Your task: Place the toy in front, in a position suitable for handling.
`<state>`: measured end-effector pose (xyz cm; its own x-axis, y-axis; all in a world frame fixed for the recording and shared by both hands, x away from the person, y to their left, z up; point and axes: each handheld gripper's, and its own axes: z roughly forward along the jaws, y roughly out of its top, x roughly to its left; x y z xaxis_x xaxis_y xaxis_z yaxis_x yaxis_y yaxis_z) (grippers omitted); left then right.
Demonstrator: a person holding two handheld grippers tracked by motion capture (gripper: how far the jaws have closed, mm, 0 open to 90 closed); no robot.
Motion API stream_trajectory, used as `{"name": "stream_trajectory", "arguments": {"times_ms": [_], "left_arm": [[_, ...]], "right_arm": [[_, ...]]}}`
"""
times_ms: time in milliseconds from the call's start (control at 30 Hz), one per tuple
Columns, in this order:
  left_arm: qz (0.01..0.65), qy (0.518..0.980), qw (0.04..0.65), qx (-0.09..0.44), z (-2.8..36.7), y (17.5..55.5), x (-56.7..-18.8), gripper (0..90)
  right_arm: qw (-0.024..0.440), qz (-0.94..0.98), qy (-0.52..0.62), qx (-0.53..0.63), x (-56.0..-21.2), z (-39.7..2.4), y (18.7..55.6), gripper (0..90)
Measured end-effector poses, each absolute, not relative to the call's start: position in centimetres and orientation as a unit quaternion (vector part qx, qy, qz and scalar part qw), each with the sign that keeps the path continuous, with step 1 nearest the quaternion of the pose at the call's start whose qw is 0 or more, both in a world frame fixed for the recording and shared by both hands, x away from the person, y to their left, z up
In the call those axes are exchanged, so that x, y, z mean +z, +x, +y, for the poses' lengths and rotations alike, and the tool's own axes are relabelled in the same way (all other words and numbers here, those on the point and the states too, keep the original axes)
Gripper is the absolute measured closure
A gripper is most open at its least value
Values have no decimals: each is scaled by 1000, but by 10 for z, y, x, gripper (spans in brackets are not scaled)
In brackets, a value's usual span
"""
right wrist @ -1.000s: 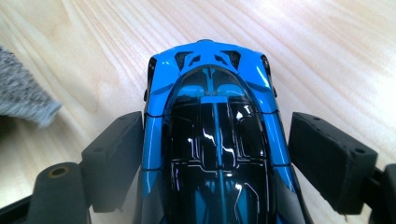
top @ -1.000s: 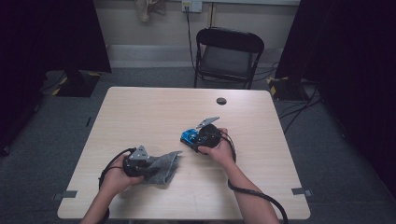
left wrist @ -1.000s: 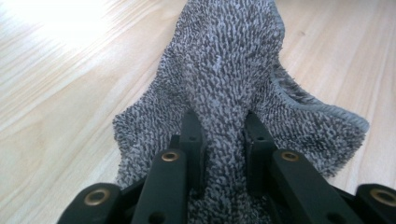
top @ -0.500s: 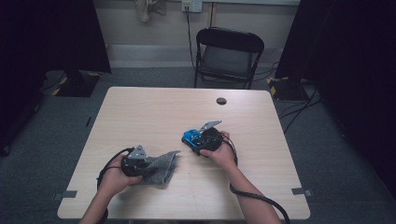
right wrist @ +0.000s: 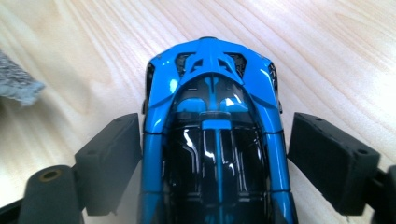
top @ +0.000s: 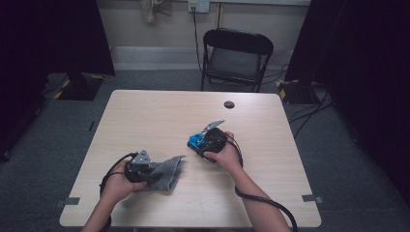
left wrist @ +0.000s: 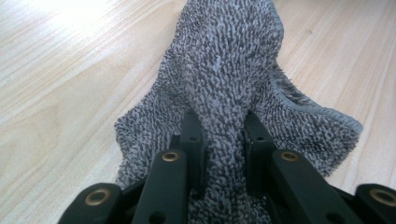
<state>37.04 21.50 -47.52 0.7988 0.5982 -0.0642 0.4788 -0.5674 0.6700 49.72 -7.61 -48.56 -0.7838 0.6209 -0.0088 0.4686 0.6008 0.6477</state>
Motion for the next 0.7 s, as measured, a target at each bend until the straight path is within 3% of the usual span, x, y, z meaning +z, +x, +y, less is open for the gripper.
{"name": "stream_trajectory", "arguments": {"times_ms": [200, 700], "left_arm": [[311, 879, 352, 86, 216, 371, -475, 749], [325, 868, 361, 103, 225, 372, -469, 755]], "right_arm": [[109, 888, 304, 326, -492, -76, 497, 254], [113, 883, 318, 327, -482, -85, 489, 273]]}}
